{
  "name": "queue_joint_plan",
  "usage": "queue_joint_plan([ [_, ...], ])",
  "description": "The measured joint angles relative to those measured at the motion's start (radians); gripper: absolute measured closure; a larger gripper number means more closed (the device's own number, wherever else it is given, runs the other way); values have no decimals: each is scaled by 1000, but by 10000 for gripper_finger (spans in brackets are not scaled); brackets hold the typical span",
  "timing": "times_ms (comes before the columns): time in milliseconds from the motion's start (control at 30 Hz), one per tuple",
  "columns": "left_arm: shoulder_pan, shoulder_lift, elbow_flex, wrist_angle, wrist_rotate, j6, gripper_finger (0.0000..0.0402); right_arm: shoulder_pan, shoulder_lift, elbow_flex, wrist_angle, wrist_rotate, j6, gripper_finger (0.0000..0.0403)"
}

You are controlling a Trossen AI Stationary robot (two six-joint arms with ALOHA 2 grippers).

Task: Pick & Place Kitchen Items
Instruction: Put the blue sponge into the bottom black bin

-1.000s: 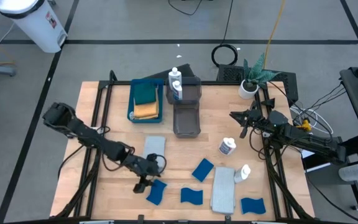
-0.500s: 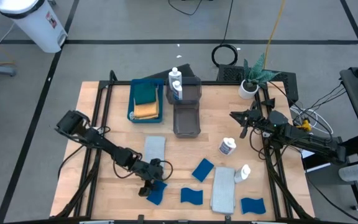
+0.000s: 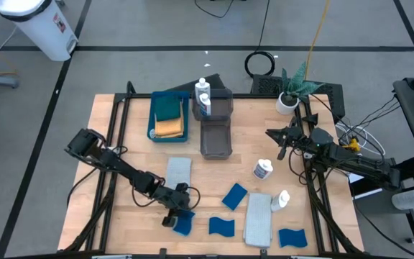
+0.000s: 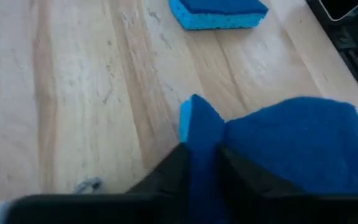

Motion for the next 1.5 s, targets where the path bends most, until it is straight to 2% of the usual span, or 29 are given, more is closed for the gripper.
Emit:
queue_joint_plan([
  [67, 4, 0, 0, 4, 7, -6, 374, 0, 0, 0, 0, 0, 0, 383],
  [100, 8, 1, 0, 11, 14, -21, 384, 0, 0, 0, 0, 0, 0, 383],
  [300, 16, -10, -4, 138, 10, -30, 385, 0, 0, 0, 0, 0, 0, 383],
  [400, 33, -64, 13, 138, -17, -6, 392, 0, 0, 0, 0, 0, 0, 383],
  [500, 57, -126, 21, 117, -90, -18, 386, 0, 0, 0, 0, 0, 0, 383],
  [633, 102, -222, 36, 91, -115, 27, 391, 0, 0, 0, 0, 0, 0, 383],
  [767, 169, -309, 52, 77, -114, 107, 391, 0, 0, 0, 0, 0, 0, 383],
  [933, 270, -368, 68, 90, -116, 290, 389, 0, 2, 0, 0, 0, 0, 383],
  [1067, 363, -366, 67, 113, -137, 396, 394, 0, 5, 0, 0, 0, 0, 383],
  [1233, 490, -345, 67, 133, -139, 445, 382, 0, 5, 0, -1, 0, 0, 383],
  [1500, 641, -294, 67, 167, -135, 571, 392, 0, 5, 0, 0, 0, 0, 383],
])
